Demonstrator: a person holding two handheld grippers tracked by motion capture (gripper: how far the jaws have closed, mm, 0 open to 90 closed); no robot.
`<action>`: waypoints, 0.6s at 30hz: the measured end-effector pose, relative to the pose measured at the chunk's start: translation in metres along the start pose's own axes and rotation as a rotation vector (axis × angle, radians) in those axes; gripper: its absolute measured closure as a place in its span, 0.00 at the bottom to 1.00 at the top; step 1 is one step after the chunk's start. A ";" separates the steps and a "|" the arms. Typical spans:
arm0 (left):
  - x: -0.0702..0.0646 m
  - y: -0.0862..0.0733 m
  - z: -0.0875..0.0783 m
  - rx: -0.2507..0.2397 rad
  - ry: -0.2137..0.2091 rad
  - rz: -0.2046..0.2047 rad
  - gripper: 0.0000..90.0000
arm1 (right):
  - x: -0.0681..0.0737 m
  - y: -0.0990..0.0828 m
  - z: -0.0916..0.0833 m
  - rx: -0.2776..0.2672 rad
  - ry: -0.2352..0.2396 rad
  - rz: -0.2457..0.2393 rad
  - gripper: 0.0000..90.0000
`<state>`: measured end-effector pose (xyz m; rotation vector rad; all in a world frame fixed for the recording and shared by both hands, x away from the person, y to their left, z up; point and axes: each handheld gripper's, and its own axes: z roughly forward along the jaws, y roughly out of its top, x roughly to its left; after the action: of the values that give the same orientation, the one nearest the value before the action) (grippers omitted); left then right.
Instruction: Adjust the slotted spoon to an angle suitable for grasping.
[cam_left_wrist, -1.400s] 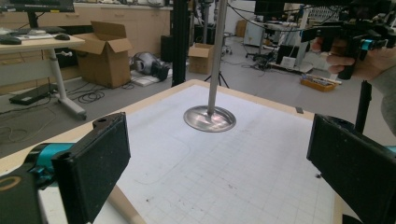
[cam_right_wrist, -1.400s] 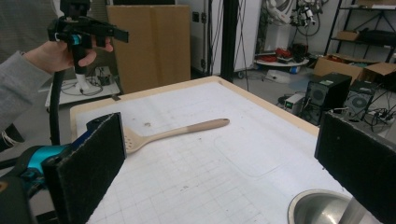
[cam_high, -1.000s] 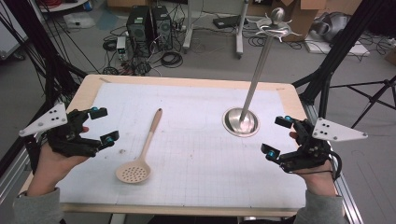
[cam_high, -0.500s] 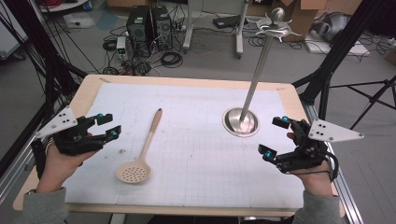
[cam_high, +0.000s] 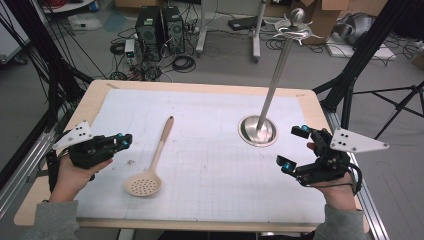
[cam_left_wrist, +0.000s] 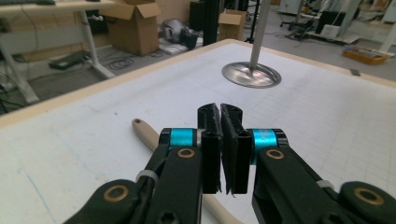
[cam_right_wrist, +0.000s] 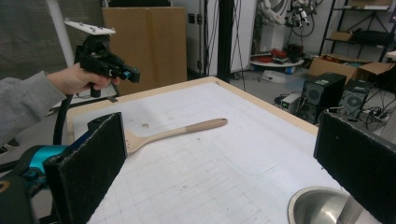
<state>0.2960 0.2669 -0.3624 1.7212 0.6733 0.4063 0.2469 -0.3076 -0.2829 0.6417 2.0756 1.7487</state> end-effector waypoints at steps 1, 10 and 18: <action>0.002 -0.002 0.000 0.005 -0.005 -0.010 0.98 | 0.000 0.000 0.000 -0.001 0.005 -0.001 0.02; 0.009 -0.021 0.015 0.090 -0.022 -0.023 1.00 | 0.001 -0.002 0.000 0.012 0.009 -0.009 0.02; 0.012 -0.030 0.035 0.146 -0.021 -0.015 1.00 | 0.003 -0.005 -0.007 0.029 -0.005 -0.002 0.02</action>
<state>0.3192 0.2522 -0.4015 1.8543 0.7153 0.3348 0.2406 -0.3122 -0.2870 0.6513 2.1011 1.7163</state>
